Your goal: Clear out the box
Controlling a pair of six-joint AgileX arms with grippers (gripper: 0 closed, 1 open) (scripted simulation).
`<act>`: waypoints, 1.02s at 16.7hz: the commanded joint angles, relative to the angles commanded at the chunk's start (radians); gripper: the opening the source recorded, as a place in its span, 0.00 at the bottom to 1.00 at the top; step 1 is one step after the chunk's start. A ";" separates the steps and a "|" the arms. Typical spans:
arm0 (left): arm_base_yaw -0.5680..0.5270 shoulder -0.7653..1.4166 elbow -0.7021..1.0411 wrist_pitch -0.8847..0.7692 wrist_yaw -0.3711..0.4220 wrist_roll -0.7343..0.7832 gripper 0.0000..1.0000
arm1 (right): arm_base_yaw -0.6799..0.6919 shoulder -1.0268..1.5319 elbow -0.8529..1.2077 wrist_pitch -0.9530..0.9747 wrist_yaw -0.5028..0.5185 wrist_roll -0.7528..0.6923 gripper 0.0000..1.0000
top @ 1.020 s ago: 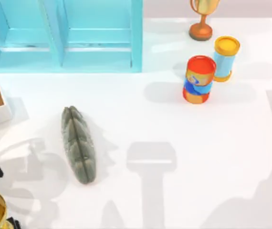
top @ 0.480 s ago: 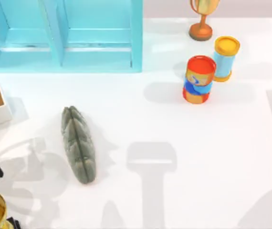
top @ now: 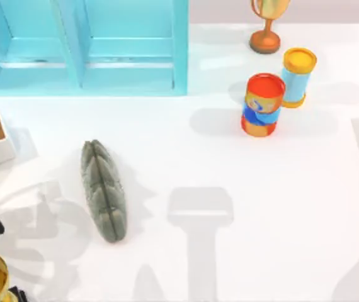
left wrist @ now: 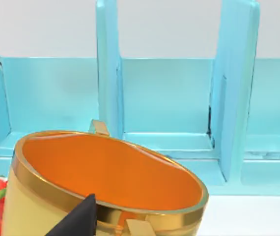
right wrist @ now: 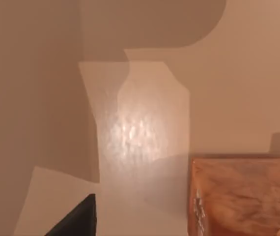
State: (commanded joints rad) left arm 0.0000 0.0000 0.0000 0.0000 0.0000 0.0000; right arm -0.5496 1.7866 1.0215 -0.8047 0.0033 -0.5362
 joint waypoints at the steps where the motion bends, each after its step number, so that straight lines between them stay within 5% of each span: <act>1: 0.000 0.000 0.000 0.000 0.000 0.000 1.00 | 0.000 0.000 0.000 0.000 0.000 0.000 0.92; 13: 0.000 0.000 0.000 0.000 0.000 0.000 1.00 | 0.000 0.000 0.000 0.000 0.000 0.000 0.02; 17: 0.000 0.000 0.000 0.000 0.000 0.000 1.00 | 0.000 0.000 0.000 0.000 0.000 0.000 0.00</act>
State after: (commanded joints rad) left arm 0.0000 0.0000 0.0000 0.0000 0.0000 0.0000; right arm -0.5496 1.7866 1.0215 -0.8047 0.0033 -0.5362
